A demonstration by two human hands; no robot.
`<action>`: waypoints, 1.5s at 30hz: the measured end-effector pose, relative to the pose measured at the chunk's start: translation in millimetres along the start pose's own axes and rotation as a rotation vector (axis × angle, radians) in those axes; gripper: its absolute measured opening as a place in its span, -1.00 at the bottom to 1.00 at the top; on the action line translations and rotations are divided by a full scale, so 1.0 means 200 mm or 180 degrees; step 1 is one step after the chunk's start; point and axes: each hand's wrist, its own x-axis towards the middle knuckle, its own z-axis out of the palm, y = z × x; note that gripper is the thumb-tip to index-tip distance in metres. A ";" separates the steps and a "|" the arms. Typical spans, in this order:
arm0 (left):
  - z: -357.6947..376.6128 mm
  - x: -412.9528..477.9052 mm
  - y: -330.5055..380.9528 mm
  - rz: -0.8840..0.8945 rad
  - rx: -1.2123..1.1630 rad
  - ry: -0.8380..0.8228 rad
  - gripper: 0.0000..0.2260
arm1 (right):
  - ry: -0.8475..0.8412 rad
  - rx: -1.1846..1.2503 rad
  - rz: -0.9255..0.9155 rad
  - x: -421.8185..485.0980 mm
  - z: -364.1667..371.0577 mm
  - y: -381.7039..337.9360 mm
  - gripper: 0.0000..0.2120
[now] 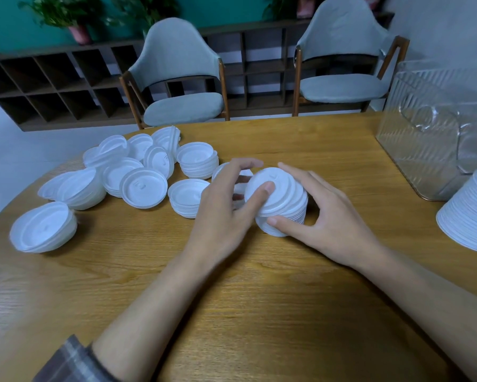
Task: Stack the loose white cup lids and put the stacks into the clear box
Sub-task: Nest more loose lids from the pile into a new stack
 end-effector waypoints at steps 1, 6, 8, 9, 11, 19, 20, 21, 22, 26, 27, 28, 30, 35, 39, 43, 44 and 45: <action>0.00 0.00 0.01 0.0051 -0.0028 -0.0060 -0.80 | 0.0003 0.0005 -0.0001 0.00 0.00 0.00 -0.22; -0.04 0.00 0.01 0.0049 -0.0083 -0.0456 -0.80 | 0.0008 0.0027 0.0034 0.00 0.00 0.01 -0.19; -0.06 0.01 0.02 0.0074 0.0083 -0.0556 -0.71 | -0.0014 0.0038 0.0058 0.00 0.00 0.01 -0.14; -0.07 0.01 0.02 0.0083 0.0192 -0.0556 -0.69 | -0.0019 0.0054 0.0069 0.00 0.00 0.01 -0.11; -0.06 0.01 0.02 0.0090 0.0322 -0.0454 -0.69 | -0.0008 0.0081 0.0079 0.00 0.00 0.01 -0.08; -0.02 0.00 0.01 0.0126 0.0565 -0.0129 -0.46 | -0.0021 0.0135 0.0088 0.00 0.00 0.00 -0.05; -0.02 0.00 0.01 0.0130 0.0575 -0.0094 -0.49 | -0.0031 0.0145 0.0088 0.00 -0.01 0.00 -0.05; -0.01 0.00 0.01 0.0142 0.0569 -0.0047 -0.52 | -0.0041 0.0150 0.0086 0.00 -0.01 0.00 -0.05; 0.00 0.00 0.01 0.0144 0.0552 -0.0001 -0.54 | -0.0052 0.0148 0.0076 0.00 -0.01 0.00 -0.06; 0.02 0.00 0.01 0.0059 0.0448 0.0088 -0.56 | -0.0109 0.0133 0.0012 0.00 0.00 0.01 -0.10; 0.02 -0.01 0.00 0.0055 0.0463 0.0096 -0.56 | -0.0114 0.0120 0.0010 0.00 0.00 0.01 -0.11; 0.02 -0.01 0.00 0.0055 0.0489 0.0095 -0.56 | -0.0112 0.0100 0.0009 0.00 0.00 0.01 -0.11; 0.02 0.00 -0.01 0.0073 0.0541 0.0056 -0.54 | -0.0097 0.0085 -0.0002 0.00 0.00 0.00 -0.12; -0.07 0.02 -0.02 0.0313 0.0871 -0.0173 -0.53 | 0.0008 0.0030 -0.0024 0.00 0.00 0.00 -0.16; -0.14 0.05 -0.05 0.0491 0.1190 0.0058 -0.67 | 0.0178 -0.0041 0.0046 0.00 -0.01 0.01 -0.18; -0.18 0.07 -0.09 0.0391 0.1853 -0.0032 -0.61 | 0.0261 -0.0061 0.0098 0.00 -0.02 0.03 -0.18; -0.18 0.06 -0.09 0.0335 0.1970 -0.0153 -0.57 | 0.0271 -0.0070 0.0098 0.00 -0.02 0.03 -0.18; -0.18 0.06 -0.09 0.0280 0.2029 -0.0271 -0.53 | 0.0274 -0.0070 0.0099 0.00 -0.02 0.03 -0.18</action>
